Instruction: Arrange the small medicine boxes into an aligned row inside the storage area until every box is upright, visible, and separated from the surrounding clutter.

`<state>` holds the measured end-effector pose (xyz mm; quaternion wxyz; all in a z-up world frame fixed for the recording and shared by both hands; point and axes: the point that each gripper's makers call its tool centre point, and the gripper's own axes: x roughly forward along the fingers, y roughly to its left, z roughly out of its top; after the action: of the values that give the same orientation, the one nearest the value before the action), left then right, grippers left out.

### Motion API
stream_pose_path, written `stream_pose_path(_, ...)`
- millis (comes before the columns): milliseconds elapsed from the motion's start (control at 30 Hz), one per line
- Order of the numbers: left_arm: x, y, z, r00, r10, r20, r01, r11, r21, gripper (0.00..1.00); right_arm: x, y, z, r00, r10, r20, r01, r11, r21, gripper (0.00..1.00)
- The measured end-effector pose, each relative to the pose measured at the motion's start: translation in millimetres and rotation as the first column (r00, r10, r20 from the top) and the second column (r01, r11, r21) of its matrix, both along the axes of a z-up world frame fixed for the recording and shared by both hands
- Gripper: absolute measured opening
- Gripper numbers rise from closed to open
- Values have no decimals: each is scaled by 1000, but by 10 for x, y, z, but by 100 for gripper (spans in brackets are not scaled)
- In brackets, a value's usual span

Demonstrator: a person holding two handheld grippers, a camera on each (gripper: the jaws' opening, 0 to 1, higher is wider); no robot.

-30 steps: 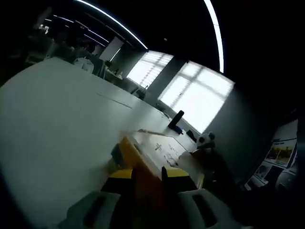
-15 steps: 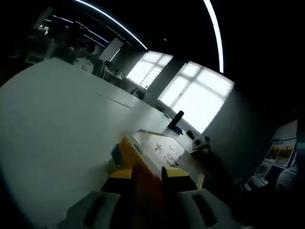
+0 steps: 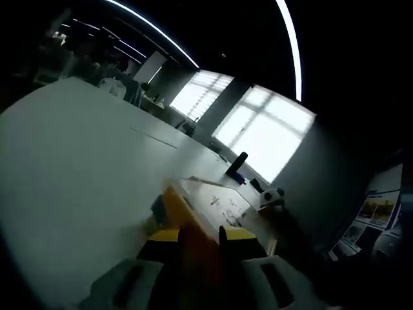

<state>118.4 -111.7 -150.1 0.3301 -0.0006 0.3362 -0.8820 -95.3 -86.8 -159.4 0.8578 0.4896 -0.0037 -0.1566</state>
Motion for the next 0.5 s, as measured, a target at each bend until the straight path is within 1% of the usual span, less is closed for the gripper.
stream_pose_path(133,-13,-22,-3,1000,7,-4,-7,1000,3,20,50,26,10,1000,-1,3,1,1000,-1,17)
stream_pose_path(167,-15,-35,-1,1000,12,-1,-12,1000,4,20,-22,-53,15,1000,-1,4,1,1000,-1,17)
stream_pose_path(300,-23,-64,-2,1000,28,4,-28,1000,2,20,4,-85,17,1000,-3,-1,3,1000,-7,17)
stream_pose_path(400,-30,-65,-9,999,38,-8,-38,999,0,20,7,-112,23,1000,-2,-5,2,1000,-12,17)
stream_pose_path(500,-65,-31,-12,999,42,-25,-42,999,-5,20,21,-87,25,1000,-6,-3,6,1000,-27,18)
